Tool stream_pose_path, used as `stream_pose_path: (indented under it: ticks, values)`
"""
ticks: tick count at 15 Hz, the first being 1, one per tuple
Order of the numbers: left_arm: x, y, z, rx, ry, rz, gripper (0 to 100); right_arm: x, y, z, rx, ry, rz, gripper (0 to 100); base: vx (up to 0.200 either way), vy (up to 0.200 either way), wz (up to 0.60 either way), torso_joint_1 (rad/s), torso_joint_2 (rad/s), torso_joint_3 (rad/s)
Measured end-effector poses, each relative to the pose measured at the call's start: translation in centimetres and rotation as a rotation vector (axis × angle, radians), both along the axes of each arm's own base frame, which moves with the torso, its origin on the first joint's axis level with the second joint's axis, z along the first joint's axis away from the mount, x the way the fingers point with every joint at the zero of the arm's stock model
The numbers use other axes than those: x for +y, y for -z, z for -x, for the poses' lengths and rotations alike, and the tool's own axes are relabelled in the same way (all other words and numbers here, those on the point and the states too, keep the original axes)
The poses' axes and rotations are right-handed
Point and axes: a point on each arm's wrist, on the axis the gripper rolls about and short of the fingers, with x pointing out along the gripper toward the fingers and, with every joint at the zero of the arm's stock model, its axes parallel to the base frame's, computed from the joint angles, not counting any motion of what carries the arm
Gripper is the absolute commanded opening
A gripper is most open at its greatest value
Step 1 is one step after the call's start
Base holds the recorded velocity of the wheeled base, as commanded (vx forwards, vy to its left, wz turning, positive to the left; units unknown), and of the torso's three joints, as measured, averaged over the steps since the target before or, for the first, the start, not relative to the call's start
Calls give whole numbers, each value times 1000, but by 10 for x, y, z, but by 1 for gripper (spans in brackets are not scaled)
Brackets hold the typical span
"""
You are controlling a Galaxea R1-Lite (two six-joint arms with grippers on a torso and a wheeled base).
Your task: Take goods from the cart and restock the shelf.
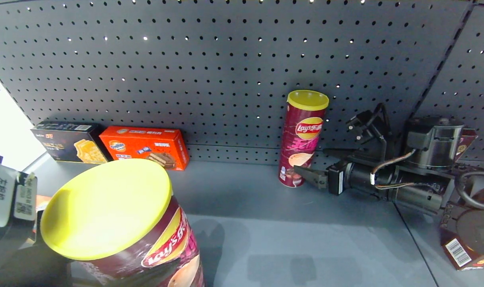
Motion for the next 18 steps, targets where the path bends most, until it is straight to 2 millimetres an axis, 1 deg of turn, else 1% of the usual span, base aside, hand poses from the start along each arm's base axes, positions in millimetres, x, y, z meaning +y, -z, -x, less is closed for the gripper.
stream_pose_path:
  ticks: [8,18]
  values:
    - [0,2,0,4,0,-5,0,8,14,-15,7,-6,-1,100,0,0,0,0,0,0]
    - [0,2,0,7,2,-9,0,19,19,-32,10,-13,0,100,0,0,0,0,0,0]
